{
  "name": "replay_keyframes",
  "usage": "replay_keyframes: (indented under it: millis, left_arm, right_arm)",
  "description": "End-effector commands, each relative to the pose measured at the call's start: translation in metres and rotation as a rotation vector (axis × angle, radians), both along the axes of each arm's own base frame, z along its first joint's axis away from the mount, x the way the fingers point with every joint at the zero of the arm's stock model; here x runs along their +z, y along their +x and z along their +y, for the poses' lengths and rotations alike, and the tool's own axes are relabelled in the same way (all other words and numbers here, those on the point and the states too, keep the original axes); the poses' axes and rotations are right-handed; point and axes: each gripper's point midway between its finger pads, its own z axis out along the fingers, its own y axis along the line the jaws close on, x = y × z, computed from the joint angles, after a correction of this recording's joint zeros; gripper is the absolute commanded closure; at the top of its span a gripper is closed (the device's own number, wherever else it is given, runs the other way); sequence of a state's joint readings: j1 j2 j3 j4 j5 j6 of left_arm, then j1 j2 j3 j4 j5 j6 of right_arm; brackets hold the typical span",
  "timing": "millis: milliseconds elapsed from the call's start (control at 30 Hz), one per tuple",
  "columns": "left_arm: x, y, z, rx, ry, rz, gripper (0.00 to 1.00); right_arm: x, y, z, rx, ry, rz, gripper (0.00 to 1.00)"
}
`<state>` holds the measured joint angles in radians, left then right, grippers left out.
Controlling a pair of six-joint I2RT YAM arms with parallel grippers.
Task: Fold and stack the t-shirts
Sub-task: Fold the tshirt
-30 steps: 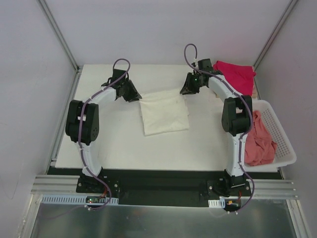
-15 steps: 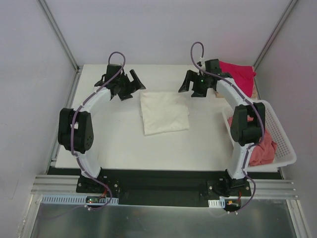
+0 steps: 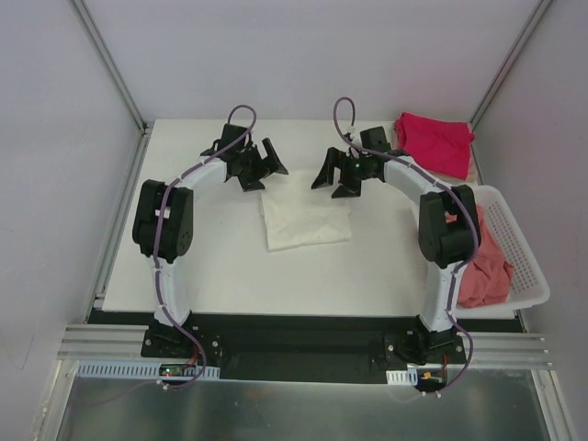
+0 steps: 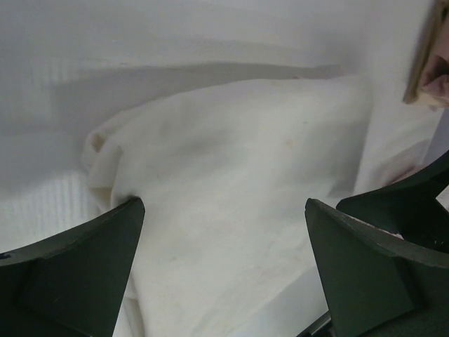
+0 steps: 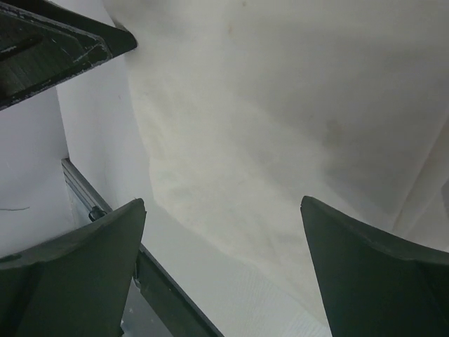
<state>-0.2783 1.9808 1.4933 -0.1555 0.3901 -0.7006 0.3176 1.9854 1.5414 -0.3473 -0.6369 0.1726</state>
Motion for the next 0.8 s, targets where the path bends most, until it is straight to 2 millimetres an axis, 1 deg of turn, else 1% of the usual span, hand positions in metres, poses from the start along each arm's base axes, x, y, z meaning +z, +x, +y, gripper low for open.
replay_keyframes:
  millis: [0,33,67,100,133,167,200,233,267,300,367,400,433,467,500,533,567,600,633,667,700,733,767]
  left_arm:
    - [-0.027,0.010,0.008,0.020,-0.009,0.066,0.01]
    - [-0.031,0.011,0.008,0.014,-0.003,0.067,0.01]
    - [-0.036,0.012,0.009,0.017,0.001,0.076,0.01]
    - [-0.046,0.013,0.009,0.018,0.007,0.093,0.01]
    - [-0.052,0.013,0.009,0.023,0.010,0.108,0.01]
    - [-0.057,0.012,0.010,0.027,0.007,0.121,0.01]
    - [-0.062,0.011,0.009,0.027,0.001,0.138,0.01]
    - [-0.060,0.010,0.007,0.020,-0.009,0.139,0.00]
    - [-0.058,0.010,0.006,0.014,-0.015,0.137,0.01]
    - [-0.051,0.011,0.004,0.005,-0.023,0.123,0.01]
    - [-0.036,0.011,0.002,-0.009,-0.032,0.092,0.01]
    - [-0.018,0.008,0.001,-0.018,-0.035,0.053,0.01]
    - [-0.007,0.007,0.002,-0.020,-0.034,0.028,0.01]
    - [0.004,0.005,0.002,-0.019,-0.024,-0.001,0.01]
    - [0.028,-0.001,0.005,-0.025,-0.019,-0.056,0.01]
    - [0.040,-0.005,0.004,-0.028,-0.008,-0.092,0.01]
    - [0.048,-0.008,0.009,-0.008,0.022,-0.123,0.01]
    - [0.068,-0.018,0.016,-0.006,0.049,-0.184,0.01]
    - [0.076,-0.025,0.017,-0.003,0.071,-0.214,0.01]
    - [0.101,-0.032,0.028,0.033,0.097,-0.285,0.01]
    - [0.094,-0.043,0.036,0.039,0.127,-0.281,0.01]
    - [0.098,-0.050,0.042,0.055,0.140,-0.295,0.01]
    - [0.117,-0.061,0.051,0.084,0.146,-0.344,0.01]
  right_arm:
    - [-0.029,0.016,-0.007,-0.033,-0.020,0.055,0.03]
    - [-0.037,0.018,-0.010,-0.040,-0.038,0.063,0.03]
    - [-0.052,0.018,-0.013,-0.046,-0.054,0.093,0.03]
    - [-0.059,0.018,-0.014,-0.045,-0.064,0.107,0.03]
    - [-0.065,0.021,-0.017,-0.049,-0.086,0.105,0.03]
    - [-0.075,0.019,-0.019,-0.046,-0.104,0.120,0.03]
    - [-0.078,0.018,-0.020,-0.041,-0.115,0.125,0.03]
    - [-0.077,0.018,-0.021,-0.032,-0.123,0.113,0.03]
    - [-0.072,0.020,-0.021,-0.025,-0.127,0.093,0.03]
    - [-0.067,0.018,-0.022,-0.017,-0.135,0.091,0.03]
    - [-0.040,0.021,-0.022,0.006,-0.147,0.014,0.03]
    - [-0.032,0.019,-0.024,0.014,-0.160,-0.006,0.03]
    - [-0.010,0.018,-0.024,0.019,-0.158,-0.060,0.03]
    - [0.000,0.015,-0.022,0.031,-0.166,-0.092,0.03]
    - [0.005,0.011,-0.024,0.050,-0.186,-0.118,0.03]
    - [0.022,0.011,-0.029,0.039,-0.210,-0.168,0.03]
    - [0.027,0.008,-0.028,0.048,-0.229,-0.194,0.03]
    - [0.024,0.007,-0.037,0.046,-0.289,-0.217,0.03]
    - [0.032,0.005,-0.039,0.043,-0.314,-0.252,0.03]
    - [0.031,0.005,-0.043,0.036,-0.344,-0.263,0.03]
    - [0.028,0.006,-0.052,0.031,-0.399,-0.278,0.03]
    - [0.028,0.008,-0.055,0.026,-0.423,-0.287,0.03]
    - [0.025,0.010,-0.059,0.025,-0.447,-0.284,0.03]
